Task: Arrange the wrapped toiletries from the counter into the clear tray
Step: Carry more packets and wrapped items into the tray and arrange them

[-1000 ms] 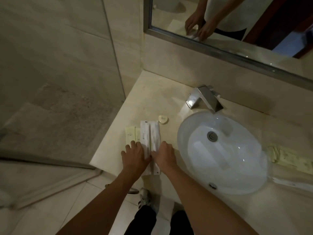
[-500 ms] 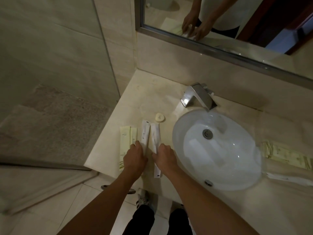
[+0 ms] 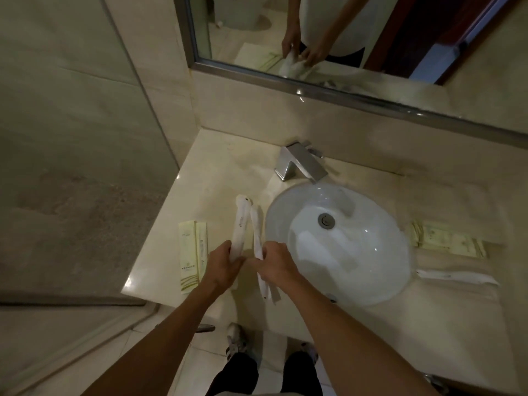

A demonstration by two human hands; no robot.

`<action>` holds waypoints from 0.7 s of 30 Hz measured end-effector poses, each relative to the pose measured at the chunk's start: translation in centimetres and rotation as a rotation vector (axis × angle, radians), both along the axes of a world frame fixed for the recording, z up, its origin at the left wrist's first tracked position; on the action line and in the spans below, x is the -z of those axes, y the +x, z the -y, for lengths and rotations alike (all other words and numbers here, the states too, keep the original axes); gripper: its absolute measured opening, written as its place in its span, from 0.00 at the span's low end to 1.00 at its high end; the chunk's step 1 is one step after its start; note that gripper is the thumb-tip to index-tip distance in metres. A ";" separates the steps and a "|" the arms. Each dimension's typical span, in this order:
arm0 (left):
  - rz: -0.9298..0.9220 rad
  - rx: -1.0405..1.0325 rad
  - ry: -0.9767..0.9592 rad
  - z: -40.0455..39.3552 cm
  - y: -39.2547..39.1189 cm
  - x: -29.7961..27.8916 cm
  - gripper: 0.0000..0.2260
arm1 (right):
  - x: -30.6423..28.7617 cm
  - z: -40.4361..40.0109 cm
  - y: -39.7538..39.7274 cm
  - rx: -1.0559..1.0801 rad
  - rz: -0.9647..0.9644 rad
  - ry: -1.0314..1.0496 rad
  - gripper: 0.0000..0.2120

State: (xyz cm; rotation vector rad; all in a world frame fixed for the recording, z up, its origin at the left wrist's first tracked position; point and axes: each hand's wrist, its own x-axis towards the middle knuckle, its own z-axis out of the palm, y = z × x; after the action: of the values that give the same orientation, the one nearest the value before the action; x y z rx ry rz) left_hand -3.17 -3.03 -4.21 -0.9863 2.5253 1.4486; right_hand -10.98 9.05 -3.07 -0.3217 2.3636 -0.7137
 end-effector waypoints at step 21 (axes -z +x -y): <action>-0.102 0.576 -0.189 -21.7 -14.4 -5.0 0.13 | -5.1 -31.5 -8.6 0.605 -0.187 -0.096 0.12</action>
State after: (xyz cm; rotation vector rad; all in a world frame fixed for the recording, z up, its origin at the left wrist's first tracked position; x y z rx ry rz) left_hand -17.54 18.69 0.77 -0.1559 2.7255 1.1235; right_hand -19.62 40.54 2.04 0.3227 2.6273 -1.1133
